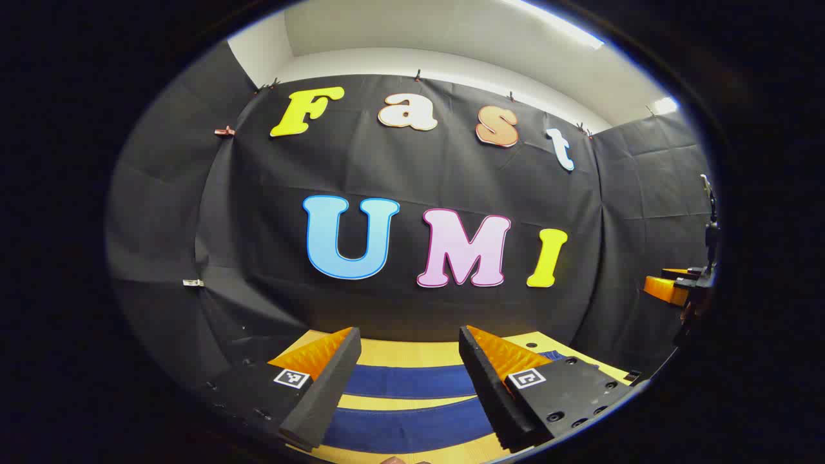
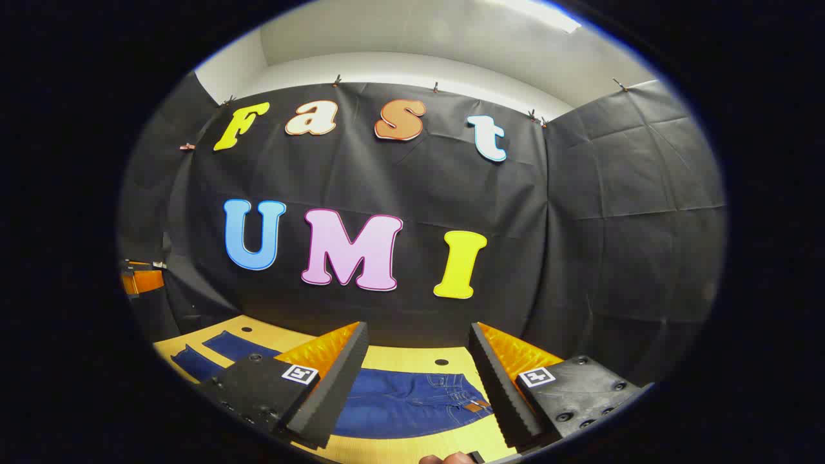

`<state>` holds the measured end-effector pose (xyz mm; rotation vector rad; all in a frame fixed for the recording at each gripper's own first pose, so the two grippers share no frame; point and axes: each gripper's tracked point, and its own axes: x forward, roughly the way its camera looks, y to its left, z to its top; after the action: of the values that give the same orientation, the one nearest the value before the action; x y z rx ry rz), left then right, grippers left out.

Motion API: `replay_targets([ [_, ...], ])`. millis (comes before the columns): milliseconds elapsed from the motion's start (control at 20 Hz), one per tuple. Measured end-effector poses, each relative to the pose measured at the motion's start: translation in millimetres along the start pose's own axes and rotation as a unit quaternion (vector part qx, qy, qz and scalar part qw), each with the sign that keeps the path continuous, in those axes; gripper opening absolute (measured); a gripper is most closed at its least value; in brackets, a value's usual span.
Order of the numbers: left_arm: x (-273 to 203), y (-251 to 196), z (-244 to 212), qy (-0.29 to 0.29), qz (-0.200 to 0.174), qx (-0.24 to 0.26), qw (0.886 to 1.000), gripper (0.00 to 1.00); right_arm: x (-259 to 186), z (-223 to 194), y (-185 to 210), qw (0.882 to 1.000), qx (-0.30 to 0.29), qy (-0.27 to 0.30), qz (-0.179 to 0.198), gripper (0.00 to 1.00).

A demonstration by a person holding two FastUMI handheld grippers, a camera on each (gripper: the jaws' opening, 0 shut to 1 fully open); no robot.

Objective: Grasp the waist and the cuffs of the jeans and fold them to make the two legs overlap; first hold the waist and fold one-third of the jeans toward the cuffs, then hold the cuffs and fold the remaining one-third in the same direction to finish folding.

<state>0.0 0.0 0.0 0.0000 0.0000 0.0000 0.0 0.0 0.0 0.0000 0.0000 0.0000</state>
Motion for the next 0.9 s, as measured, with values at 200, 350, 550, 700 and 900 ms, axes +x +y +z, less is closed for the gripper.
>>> replay_targets([
  [200,-0.8,-2.5,3.7,-0.001,-0.007,0.001,1.0,0.96,-4.6,2.8,-12.6,1.0,-0.01,-0.005,-0.014,0.97],
  [350,-2.9,-0.9,5.9,-0.004,-0.006,0.0,1.0,0.96,-8.8,4.7,-19.9,1.0,-0.01,-0.007,-0.021,1.0],
  [550,-1.9,2.6,-4.4,0.014,-0.006,-0.007,1.0,0.96,-5.7,7.9,-20.2,1.0,-0.004,-0.011,-0.024,0.96],
  [700,0.3,7.2,-5.1,0.02,-0.001,-0.019,1.0,0.96,-6.0,8.0,-21.8,1.0,-0.011,-0.012,-0.025,0.96],
  [900,-0.2,13.0,-2.5,0.019,-0.001,-0.009,1.0,0.96,-2.3,9.3,-25.7,0.999,-0.026,-0.018,-0.023,0.96],
])
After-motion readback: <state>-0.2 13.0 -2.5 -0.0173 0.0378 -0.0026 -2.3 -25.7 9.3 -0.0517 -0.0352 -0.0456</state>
